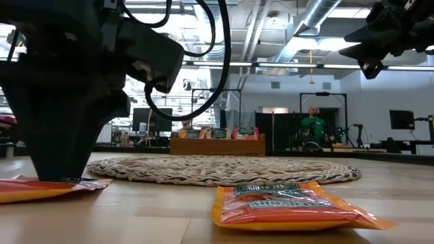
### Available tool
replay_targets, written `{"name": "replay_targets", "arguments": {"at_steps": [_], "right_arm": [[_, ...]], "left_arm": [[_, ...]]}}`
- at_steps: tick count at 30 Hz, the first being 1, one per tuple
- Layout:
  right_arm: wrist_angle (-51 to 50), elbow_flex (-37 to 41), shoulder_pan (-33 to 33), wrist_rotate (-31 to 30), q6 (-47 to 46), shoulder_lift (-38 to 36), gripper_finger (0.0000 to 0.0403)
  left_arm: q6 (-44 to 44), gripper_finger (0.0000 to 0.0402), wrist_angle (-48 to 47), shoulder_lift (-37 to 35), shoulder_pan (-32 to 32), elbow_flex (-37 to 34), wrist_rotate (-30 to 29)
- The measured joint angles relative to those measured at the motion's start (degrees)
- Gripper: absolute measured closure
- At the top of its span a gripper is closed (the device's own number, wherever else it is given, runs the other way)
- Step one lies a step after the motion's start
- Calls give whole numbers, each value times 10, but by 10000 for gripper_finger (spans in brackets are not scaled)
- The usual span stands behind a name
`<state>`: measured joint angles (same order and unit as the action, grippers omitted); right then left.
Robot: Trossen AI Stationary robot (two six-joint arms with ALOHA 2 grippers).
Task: Pick & Place Tea
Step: Put the orange tea bag into the left section of the wooden organizer
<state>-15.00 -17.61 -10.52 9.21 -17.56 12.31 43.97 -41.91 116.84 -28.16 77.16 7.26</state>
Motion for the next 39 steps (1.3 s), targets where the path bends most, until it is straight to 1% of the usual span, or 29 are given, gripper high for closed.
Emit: {"name": "replay_targets", "arguments": {"at_steps": [5,10,15,20,27,39], "right_arm": [[0,0,0,0,0,0,273],[0,0,0,0,0,0,273],[0,0,0,0,0,0,273],[0,0,0,0,0,0,273],[0,0,0,0,0,0,273],[0,0,0,0,1,0,273]], "left_arm": [[13,284,-9,-2,0,1,-6],[22,323,-24,-12,-1,6,-25],[33,362,-25,-16,-5,5,-10],[33,397,-26,-17,-5,5,-15],[42,401,-29,-19,-5,6,-21],[52,401,-31,-22,-4,7,-16]]}}
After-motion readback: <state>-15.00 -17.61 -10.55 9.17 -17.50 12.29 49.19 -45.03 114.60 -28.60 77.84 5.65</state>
